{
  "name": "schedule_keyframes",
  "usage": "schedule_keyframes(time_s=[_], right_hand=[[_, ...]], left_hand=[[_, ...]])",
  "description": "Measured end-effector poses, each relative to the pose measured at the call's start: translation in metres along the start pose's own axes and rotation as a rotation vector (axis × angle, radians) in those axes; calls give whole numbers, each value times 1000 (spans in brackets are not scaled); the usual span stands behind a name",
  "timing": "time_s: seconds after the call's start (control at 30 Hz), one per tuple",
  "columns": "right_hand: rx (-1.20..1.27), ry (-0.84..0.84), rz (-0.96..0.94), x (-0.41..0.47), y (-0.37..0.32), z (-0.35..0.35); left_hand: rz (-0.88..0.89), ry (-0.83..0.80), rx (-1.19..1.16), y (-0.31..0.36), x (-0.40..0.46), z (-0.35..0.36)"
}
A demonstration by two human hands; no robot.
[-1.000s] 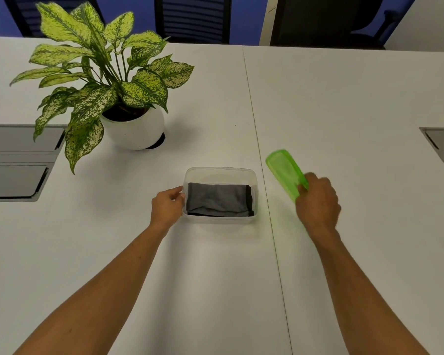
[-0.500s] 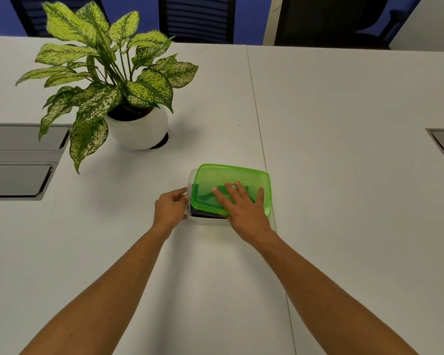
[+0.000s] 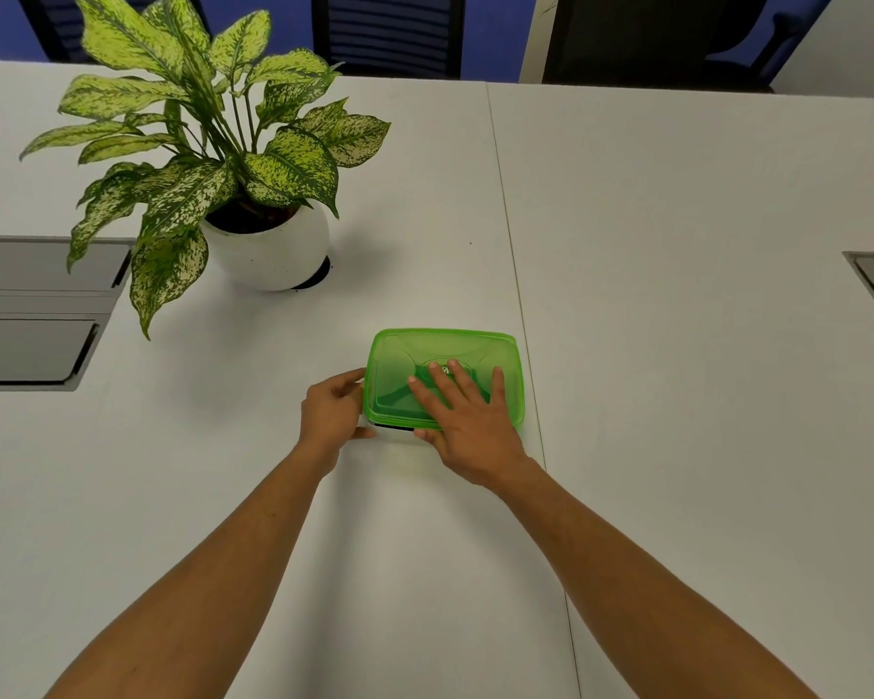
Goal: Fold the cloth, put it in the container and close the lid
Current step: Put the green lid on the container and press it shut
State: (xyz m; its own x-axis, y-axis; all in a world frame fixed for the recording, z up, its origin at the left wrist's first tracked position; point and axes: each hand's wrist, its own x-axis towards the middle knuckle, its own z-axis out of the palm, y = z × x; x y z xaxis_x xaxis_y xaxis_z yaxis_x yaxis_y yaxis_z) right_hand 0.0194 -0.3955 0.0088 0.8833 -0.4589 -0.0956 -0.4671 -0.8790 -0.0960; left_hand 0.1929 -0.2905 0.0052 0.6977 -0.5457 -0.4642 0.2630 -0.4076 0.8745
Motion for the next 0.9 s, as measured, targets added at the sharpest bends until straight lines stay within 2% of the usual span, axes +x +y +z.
schedule_keyframes(time_s=[0.47, 0.6, 0.9], right_hand=[[-107, 107, 63, -8, -19, 9], [-120, 132, 81, -10, -22, 11], [-153, 160, 39, -13, -17, 13]], left_hand=[[-85, -38, -145, 0, 1, -1], [-31, -76, -87, -1, 1, 1], [18, -45, -30, -2, -1, 6]])
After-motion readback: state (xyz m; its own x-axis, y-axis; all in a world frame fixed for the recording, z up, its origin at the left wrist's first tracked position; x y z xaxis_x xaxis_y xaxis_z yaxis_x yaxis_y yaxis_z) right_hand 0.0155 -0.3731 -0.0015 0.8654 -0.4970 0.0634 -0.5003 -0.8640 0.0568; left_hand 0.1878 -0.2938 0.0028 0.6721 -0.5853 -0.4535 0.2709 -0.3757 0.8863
